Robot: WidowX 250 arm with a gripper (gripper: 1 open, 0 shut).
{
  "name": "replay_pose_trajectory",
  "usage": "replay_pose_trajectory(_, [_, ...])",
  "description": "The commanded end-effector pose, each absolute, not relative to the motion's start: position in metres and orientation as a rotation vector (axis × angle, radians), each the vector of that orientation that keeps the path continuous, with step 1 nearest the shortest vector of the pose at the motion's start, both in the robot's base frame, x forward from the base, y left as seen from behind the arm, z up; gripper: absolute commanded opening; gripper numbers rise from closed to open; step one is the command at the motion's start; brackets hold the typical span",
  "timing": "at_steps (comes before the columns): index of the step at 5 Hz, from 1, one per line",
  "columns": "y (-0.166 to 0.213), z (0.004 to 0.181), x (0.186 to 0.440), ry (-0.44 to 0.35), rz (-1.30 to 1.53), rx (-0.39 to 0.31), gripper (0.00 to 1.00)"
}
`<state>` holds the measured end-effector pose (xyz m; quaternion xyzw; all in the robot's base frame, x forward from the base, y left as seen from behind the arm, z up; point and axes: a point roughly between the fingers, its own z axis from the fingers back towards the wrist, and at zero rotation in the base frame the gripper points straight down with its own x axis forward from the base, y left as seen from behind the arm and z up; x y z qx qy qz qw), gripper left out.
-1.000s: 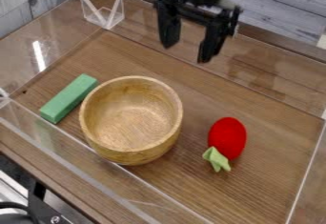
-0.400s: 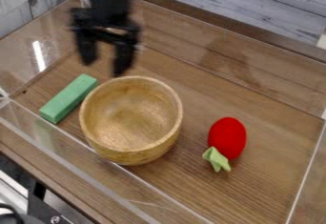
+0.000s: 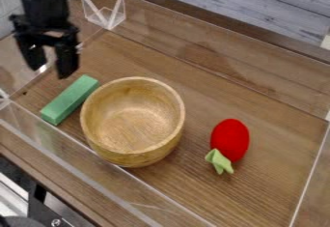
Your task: Put the green block in the brown bowl
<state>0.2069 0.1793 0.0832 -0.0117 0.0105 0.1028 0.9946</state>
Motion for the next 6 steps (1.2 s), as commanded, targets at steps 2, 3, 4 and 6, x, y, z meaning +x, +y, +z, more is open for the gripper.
replay_pose_trajectory(2, [0.193, 0.068, 0.217, -0.03, 0.21, -0.006, 1.0])
replay_pose_trajectory(3, [0.192, 0.057, 0.22, -0.033, 0.213, -0.01, 1.0])
replay_pose_trajectory(4, [0.192, 0.046, 0.224, -0.04, 0.221, -0.017, 1.0])
replay_pose_trajectory(6, [0.192, 0.032, 0.23, -0.045, 0.223, -0.026, 1.0])
